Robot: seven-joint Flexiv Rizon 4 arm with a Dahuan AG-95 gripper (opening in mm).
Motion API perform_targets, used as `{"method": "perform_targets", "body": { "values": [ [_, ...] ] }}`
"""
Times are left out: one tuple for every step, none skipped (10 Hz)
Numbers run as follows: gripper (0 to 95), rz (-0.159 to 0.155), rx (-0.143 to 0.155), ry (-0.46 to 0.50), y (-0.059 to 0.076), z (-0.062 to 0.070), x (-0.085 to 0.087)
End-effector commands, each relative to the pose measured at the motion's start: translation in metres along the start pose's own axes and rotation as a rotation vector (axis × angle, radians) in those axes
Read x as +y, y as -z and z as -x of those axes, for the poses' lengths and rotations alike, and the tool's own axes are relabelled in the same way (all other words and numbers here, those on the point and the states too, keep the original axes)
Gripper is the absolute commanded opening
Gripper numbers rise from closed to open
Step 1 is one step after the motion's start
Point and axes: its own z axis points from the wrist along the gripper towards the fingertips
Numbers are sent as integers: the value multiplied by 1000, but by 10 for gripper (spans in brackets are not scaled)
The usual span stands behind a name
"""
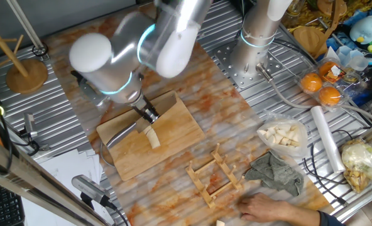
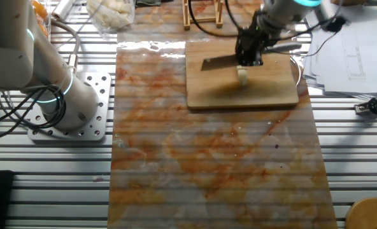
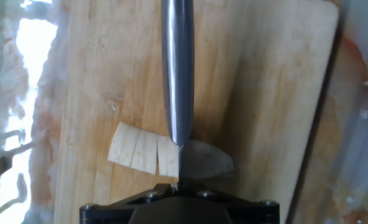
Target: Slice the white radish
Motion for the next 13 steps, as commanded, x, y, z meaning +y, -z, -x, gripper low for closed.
{"method": "perform_targets", "body": {
  "values": [
    [0, -6, -14, -7, -7, 4, -1],
    [0, -7, -20, -8, -9, 4, -2],
    [0, -8, -23, -11, -9, 4, -2],
    [0, -8, -23, -11, -10, 4, -2],
    [0, -9, -24, -12, -10, 4, -3],
    [0, -11, -30, -16, -12, 5, -3],
    [0, -13, -35, -19, -13, 5, -5],
    [0, -18, -36, -18, -14, 4, -7],
    [0, -18, -38, -17, -15, 4, -8],
    [0, -18, -38, -17, -16, 4, -9],
    [0, -13, -39, -23, -20, 5, -9],
    [0, -11, -44, -25, -28, 8, -9],
    [0, -7, -49, -32, -38, 11, -7]
  ]
}}
